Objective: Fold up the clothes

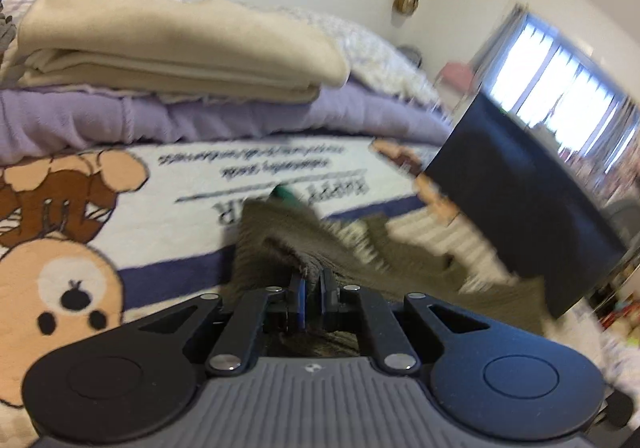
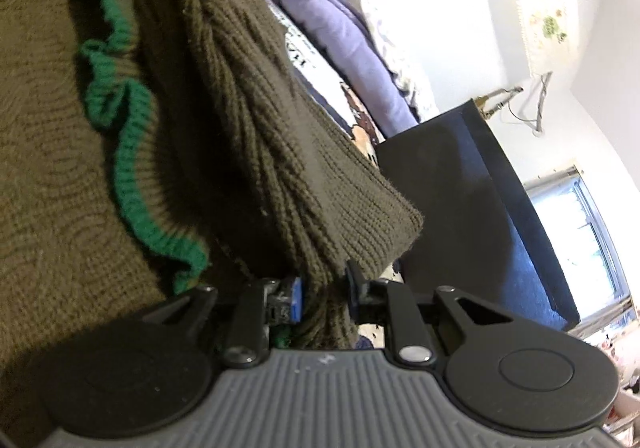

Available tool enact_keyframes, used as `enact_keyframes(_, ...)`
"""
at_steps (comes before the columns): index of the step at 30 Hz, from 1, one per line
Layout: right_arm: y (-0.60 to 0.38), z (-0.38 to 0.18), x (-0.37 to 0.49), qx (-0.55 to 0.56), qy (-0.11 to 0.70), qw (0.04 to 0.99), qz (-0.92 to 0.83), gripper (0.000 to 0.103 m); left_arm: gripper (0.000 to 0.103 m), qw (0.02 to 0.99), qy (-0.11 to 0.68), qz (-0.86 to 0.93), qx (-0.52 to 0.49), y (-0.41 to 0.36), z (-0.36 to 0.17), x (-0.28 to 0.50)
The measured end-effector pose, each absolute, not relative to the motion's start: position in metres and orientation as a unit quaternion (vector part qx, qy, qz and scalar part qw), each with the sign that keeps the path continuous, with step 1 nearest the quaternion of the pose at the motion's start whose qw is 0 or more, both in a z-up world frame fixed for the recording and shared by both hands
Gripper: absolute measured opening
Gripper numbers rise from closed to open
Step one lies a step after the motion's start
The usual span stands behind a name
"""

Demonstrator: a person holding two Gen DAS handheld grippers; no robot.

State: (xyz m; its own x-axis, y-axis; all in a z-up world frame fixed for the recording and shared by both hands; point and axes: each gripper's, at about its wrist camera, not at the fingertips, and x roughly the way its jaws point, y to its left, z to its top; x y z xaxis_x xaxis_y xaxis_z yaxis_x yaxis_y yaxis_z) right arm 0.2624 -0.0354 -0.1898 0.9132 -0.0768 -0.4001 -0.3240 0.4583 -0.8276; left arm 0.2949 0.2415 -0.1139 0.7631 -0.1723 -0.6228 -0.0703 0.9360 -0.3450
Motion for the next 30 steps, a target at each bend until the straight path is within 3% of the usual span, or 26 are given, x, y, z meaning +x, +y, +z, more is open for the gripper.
enact_keyframes(1,-0.035,-0.191,0.262,-0.522,0.197,0.826,0.077,0.02,0.021,0.922,0.345,-0.026,-0.172,0.241,-0.116,0.295)
enact_keyframes(2,-0.035,-0.192,0.262,-0.529,0.201,0.821,0.079,0.02,0.045,0.924,0.352,-0.01,-0.151,0.239,-0.119,0.294)
enact_keyframes(4,-0.035,-0.195,0.253,-0.541,0.206,0.811,0.083,0.024,0.06,0.922,0.363,0.015,-0.132,0.241,-0.121,0.294)
enact_keyframes(6,-0.036,-0.194,0.247,-0.549,0.213,0.804,0.086,0.03,0.061,0.918,0.369,0.006,-0.144,0.249,-0.12,0.294)
enact_keyframes(10,-0.046,-0.18,0.243,-0.53,0.238,0.808,0.102,0.054,0.06,0.916,0.37,0.003,-0.158,0.257,-0.111,0.292)
enact_keyframes(11,-0.051,-0.174,0.243,-0.514,0.245,0.815,0.109,0.055,0.06,0.918,0.365,0.004,-0.156,0.257,-0.108,0.29)
enact_keyframes(20,-0.101,-0.114,0.233,-0.318,0.358,0.858,0.186,0.05,0.06,0.93,0.34,-0.062,-0.122,0.226,-0.066,0.297)
enact_keyframes(24,-0.112,-0.092,0.252,-0.25,0.344,0.888,0.173,0.049,0.059,0.932,0.349,-0.082,-0.05,0.187,-0.068,0.304)
enact_keyframes(26,-0.113,-0.088,0.272,-0.22,0.335,0.903,0.157,0.041,0.056,0.931,0.355,-0.087,-0.014,0.17,-0.076,0.306)
enact_keyframes(30,-0.107,-0.091,0.312,-0.155,0.321,0.925,0.131,0.034,0.056,0.928,0.358,-0.097,0.022,0.157,-0.092,0.304)
